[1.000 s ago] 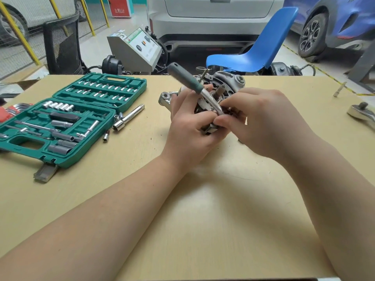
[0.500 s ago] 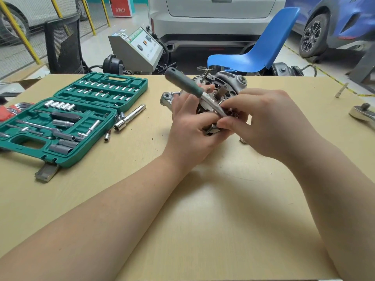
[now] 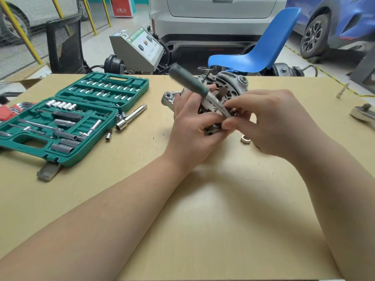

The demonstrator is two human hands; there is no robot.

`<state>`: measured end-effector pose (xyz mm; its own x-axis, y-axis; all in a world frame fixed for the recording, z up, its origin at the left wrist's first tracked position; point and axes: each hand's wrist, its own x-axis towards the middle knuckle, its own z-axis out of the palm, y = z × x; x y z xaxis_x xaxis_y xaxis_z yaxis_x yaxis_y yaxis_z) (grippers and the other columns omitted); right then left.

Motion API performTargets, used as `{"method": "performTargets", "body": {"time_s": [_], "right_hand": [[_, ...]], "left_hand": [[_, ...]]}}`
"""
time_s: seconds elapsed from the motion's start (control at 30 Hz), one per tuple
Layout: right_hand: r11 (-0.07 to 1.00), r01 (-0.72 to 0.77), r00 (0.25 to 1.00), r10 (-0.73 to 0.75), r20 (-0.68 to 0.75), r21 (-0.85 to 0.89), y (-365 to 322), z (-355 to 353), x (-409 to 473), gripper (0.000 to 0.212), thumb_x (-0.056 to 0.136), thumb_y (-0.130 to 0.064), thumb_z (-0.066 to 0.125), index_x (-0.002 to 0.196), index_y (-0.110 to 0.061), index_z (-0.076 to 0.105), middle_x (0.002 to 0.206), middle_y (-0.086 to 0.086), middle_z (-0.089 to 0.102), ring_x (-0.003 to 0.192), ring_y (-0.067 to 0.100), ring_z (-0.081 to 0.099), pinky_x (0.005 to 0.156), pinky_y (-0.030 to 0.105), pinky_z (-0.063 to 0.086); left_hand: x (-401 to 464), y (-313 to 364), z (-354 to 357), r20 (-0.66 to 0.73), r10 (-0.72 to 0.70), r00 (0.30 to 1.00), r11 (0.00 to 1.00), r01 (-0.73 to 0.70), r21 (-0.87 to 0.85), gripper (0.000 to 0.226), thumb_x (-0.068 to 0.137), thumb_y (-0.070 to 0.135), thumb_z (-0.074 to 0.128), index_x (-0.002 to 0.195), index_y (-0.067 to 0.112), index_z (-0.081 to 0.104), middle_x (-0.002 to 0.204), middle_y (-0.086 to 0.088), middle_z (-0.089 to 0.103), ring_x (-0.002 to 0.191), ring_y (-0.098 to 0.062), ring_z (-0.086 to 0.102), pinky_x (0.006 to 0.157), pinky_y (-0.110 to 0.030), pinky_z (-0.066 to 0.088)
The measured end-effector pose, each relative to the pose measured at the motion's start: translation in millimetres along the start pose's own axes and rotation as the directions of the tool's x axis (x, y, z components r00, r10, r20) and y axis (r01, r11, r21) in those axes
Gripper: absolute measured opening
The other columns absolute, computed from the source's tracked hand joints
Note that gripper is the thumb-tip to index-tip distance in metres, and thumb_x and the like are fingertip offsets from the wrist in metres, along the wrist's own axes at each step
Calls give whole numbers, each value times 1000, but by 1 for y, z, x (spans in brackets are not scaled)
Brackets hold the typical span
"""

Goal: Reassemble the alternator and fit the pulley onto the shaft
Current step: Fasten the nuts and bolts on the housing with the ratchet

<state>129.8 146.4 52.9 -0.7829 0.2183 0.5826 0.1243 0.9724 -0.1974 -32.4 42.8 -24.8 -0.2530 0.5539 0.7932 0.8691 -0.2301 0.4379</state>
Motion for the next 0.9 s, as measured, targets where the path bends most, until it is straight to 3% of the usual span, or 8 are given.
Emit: {"method": "performTargets", "body": {"time_s": [0.1, 0.23, 0.33, 0.4, 0.47, 0.7, 0.83, 0.9], "right_hand": [[998, 64, 996, -66, 53, 28, 4, -7, -4, 20, 84, -27, 84, 104, -23, 80, 84, -5, 70, 68, 16, 54, 66, 31, 47], [998, 35, 996, -40, 86, 54, 7, -10, -8, 25, 82, -28, 84, 107, -26, 80, 86, -9, 71, 71, 3, 60, 68, 20, 44], [1000, -27, 999, 26, 40, 16, 3, -5, -7, 22, 86, -34, 81, 105, -24, 78, 78, -4, 72, 66, 17, 64, 68, 35, 53], [999, -52, 999, 52, -5, -4, -2, 1, -5, 27, 87, -44, 73, 102, -23, 78, 73, -2, 71, 64, 24, 64, 68, 42, 55], [998, -64, 998, 63, -21, -21, -3, 4, -4, 35, 86, -52, 65, 99, -22, 77, 70, -3, 70, 64, 26, 63, 66, 42, 55], [997, 72, 989, -75, 128, 23, 7, -11, -7, 29, 87, -41, 74, 114, -31, 78, 91, -10, 69, 81, 24, 63, 69, 44, 53], [997, 58, 998, -57, 24, -48, 2, -2, -7, 23, 89, -37, 76, 103, -20, 78, 82, -2, 71, 70, 24, 62, 65, 42, 54], [997, -3, 1000, 1, -32, -71, -2, 4, -3, 31, 89, -46, 69, 95, -16, 76, 74, -1, 69, 65, 26, 61, 64, 40, 52]], "left_hand": [[-1, -3, 0, 34, -61, 998, 998, 60, 12, 19, 91, 31, 88, 106, 19, 87, 151, -18, 57, 149, -35, 41, 121, -65, 31], [-2, -5, 0, 10, 13, 1000, 999, -14, 43, 13, 87, 22, 92, 98, 15, 88, 147, -24, 60, 143, -45, 47, 116, -68, 36], [-1, -2, -1, -14, -37, 999, 999, 36, -20, 30, 87, 29, 92, 112, 15, 84, 148, -21, 60, 145, -42, 47, 119, -66, 35], [-1, -1, -1, -4, -17, 1000, 1000, 17, -13, 18, 90, 33, 86, 101, 19, 87, 147, -22, 60, 146, -43, 46, 121, -62, 34], [-2, 1, 0, 11, -25, 1000, 1000, 25, -8, 11, 91, 30, 85, 91, 19, 88, 146, -23, 61, 146, -45, 45, 121, -62, 33], [-1, 1, -2, 26, -23, 999, 1000, 22, 22, 14, 91, 21, 85, 104, 17, 87, 149, -21, 59, 146, -39, 43, 119, -66, 33], [0, 2, -3, 7, -61, 998, 998, 61, -33, 28, 88, 25, 90, 113, 14, 84, 147, -21, 59, 145, -43, 46, 118, -68, 34], [0, 2, -3, 14, -21, 1000, 1000, 21, -21, 15, 89, 26, 89, 101, 18, 87, 142, -21, 62, 142, -42, 48, 114, -67, 37]]}}
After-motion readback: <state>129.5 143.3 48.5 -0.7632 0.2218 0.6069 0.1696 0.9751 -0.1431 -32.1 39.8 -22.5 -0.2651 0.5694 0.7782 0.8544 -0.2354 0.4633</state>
